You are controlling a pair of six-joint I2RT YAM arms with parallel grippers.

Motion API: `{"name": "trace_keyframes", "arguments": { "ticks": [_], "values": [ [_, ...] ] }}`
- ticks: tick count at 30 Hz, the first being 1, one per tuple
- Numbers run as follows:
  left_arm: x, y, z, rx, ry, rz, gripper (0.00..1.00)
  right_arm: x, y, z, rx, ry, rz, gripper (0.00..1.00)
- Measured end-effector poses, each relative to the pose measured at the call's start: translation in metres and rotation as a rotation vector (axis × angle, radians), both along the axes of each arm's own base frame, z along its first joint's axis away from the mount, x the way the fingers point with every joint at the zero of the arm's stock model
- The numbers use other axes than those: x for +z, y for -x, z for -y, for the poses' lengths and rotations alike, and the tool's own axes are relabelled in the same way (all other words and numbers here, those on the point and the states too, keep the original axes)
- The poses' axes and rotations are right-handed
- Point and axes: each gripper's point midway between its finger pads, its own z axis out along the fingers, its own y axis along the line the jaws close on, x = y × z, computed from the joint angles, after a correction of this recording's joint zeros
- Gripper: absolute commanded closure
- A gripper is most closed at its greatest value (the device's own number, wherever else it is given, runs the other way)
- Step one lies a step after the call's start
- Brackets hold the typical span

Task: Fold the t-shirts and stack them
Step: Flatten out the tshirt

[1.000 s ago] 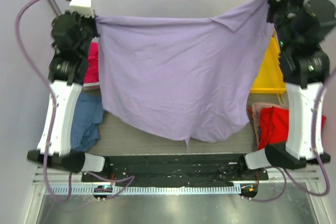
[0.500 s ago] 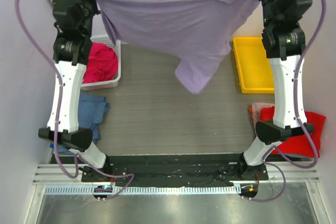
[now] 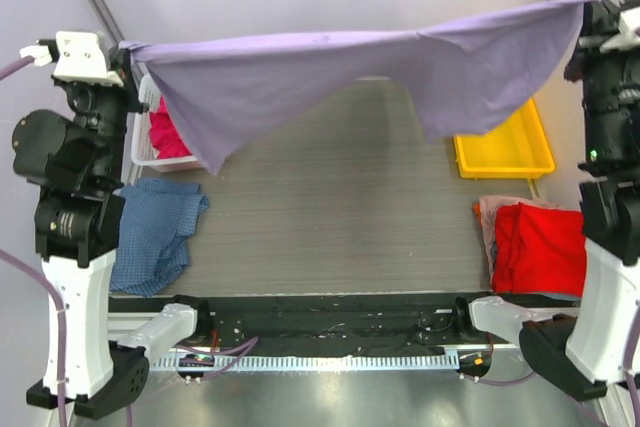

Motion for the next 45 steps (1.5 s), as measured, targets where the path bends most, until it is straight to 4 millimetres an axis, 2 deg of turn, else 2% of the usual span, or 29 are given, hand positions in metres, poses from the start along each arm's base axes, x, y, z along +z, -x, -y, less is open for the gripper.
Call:
{"name": "trace_keyframes", "arguments": {
  "ticks": [4,7,10,13,17,19,20,21,22,25,27,30,33,37,41,45],
  "values": [
    [-0.004,0.022,-0.002,-0.011,-0.004,0.0,1.0,-0.011,0.028,0.002,0.021,-0.014,-0.022,0.99],
    [-0.004,0.029,-0.002,-0.017,-0.005,0.0,1.0,-0.015,0.039,0.004,0.023,-0.017,-0.028,0.99],
    [0.0,0.03,-0.002,-0.014,-0.001,0.012,1.0,-0.016,0.038,0.004,0.021,-0.016,-0.033,0.99],
    [0.002,0.012,-0.001,-0.002,0.002,0.007,1.0,-0.022,0.023,0.002,0.014,-0.014,-0.057,0.99],
    [-0.009,-0.046,0.004,0.027,0.0,-0.042,1.0,-0.038,-0.017,0.0,-0.015,-0.003,-0.114,0.99],
    [-0.015,-0.085,0.008,0.045,-0.002,-0.073,1.0,-0.044,-0.049,-0.001,-0.037,0.007,-0.144,0.99],
    [-0.022,-0.115,0.011,0.056,-0.005,-0.095,1.0,-0.046,-0.066,-0.003,-0.047,0.011,-0.154,0.99],
    [-0.026,-0.13,0.013,0.061,-0.005,-0.104,1.0,-0.048,-0.085,-0.003,-0.057,0.012,-0.164,0.99],
    [-0.035,-0.153,0.015,0.069,-0.007,-0.132,1.0,-0.045,-0.102,-0.003,-0.068,0.01,-0.161,0.99],
    [-0.054,-0.217,0.021,0.094,-0.006,-0.171,1.0,-0.053,-0.164,-0.004,-0.093,0.01,-0.182,0.99],
    [-0.061,-0.249,0.023,0.108,-0.004,-0.176,1.0,-0.06,-0.2,-0.002,-0.11,0.009,-0.187,0.99],
    [-0.067,-0.274,0.025,0.12,0.0,-0.171,1.0,-0.076,-0.238,-0.001,-0.128,0.022,-0.207,0.99],
    [-0.066,-0.277,0.024,0.127,0.003,-0.165,1.0,-0.088,-0.251,-0.001,-0.136,0.035,-0.23,0.99],
    [-0.049,-0.269,0.021,0.136,0.015,-0.121,1.0,-0.076,-0.246,0.001,-0.138,0.029,-0.187,0.99],
    [-0.035,-0.249,0.018,0.13,0.021,-0.097,1.0,-0.06,-0.229,0.005,-0.143,0.022,-0.147,0.99],
    [-0.047,-0.218,0.017,0.106,0.008,-0.13,1.0,-0.066,-0.194,0.007,-0.129,0.021,-0.163,0.99]
  ]
}}
